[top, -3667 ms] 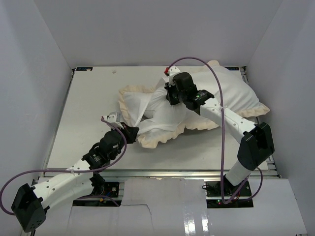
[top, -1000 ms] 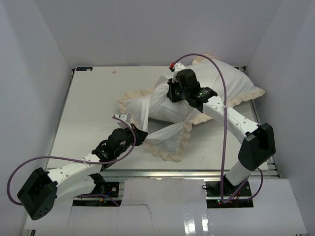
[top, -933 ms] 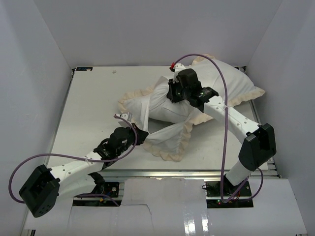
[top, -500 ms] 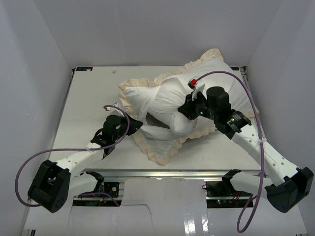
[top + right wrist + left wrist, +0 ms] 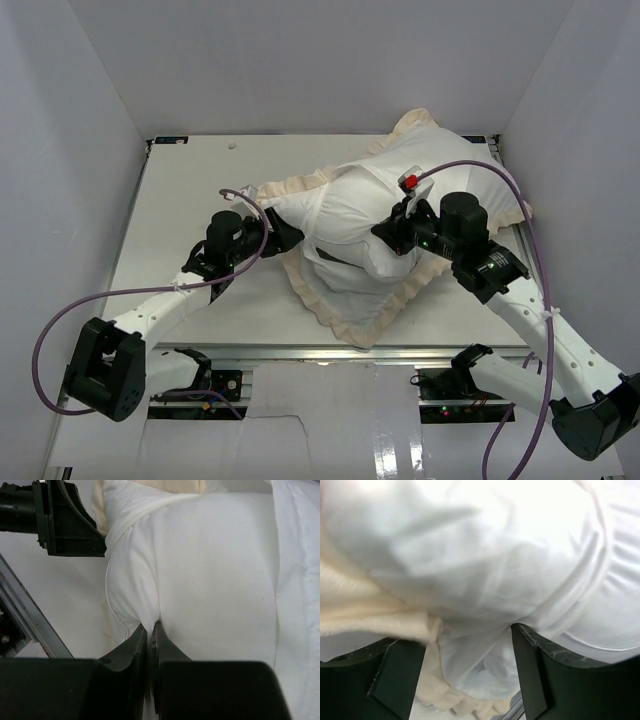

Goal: Remove the pillowcase from the pillow

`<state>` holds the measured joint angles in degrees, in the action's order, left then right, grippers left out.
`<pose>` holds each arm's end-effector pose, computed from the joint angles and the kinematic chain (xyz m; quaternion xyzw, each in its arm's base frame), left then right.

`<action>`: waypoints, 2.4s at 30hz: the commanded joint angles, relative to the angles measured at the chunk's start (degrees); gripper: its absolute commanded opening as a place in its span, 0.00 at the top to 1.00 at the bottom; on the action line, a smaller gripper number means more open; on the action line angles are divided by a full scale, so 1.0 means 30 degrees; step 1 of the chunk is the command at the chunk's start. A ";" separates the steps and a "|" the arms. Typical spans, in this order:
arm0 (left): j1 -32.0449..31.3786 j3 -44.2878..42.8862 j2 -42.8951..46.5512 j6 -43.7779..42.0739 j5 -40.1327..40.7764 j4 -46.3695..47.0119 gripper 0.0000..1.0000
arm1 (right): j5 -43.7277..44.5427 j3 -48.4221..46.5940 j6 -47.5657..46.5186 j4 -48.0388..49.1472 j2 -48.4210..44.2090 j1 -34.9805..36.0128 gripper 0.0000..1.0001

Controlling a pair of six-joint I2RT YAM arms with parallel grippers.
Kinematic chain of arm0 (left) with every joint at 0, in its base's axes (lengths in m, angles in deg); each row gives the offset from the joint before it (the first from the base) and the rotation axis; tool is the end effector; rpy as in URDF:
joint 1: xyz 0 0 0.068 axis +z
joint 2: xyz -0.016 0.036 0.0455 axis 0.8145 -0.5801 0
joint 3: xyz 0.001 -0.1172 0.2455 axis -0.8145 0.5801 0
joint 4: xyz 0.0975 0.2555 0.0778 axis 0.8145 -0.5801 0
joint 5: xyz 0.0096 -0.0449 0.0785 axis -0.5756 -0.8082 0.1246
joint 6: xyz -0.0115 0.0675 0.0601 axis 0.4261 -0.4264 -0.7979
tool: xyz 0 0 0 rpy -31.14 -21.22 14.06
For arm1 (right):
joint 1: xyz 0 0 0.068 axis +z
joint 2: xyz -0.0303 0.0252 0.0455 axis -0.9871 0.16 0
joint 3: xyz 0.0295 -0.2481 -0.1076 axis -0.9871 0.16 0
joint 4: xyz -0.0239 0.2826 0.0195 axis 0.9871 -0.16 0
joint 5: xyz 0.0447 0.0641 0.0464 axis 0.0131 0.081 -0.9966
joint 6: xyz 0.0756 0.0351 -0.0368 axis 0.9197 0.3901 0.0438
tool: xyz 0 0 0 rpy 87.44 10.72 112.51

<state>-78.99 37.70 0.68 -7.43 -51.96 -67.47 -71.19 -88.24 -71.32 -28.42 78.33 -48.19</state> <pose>0.2845 -0.1532 0.2044 -0.0459 0.8219 -0.3961 0.4067 0.2279 0.1684 0.3569 -0.2634 0.7393 0.2799 0.5528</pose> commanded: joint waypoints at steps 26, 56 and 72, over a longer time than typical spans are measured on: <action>0.3838 -0.5155 -0.0999 0.2081 0.7069 -0.3499 1.00 | 0.2674 0.0251 0.0026 0.1669 -0.3796 -0.0202 0.92; 0.6508 -0.7615 -0.9293 0.2115 0.0631 -0.2885 0.89 | 0.1593 0.0658 0.1137 0.3482 -0.4914 -0.0202 0.92; 0.3583 -0.3049 0.0315 0.4221 -0.6440 -0.1391 0.02 | 0.4546 0.1715 0.3307 1.0716 0.1239 0.3367 0.92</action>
<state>-63.62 23.63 1.40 2.31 -67.59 -73.13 -63.63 -82.47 -62.81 -9.73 81.00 -42.03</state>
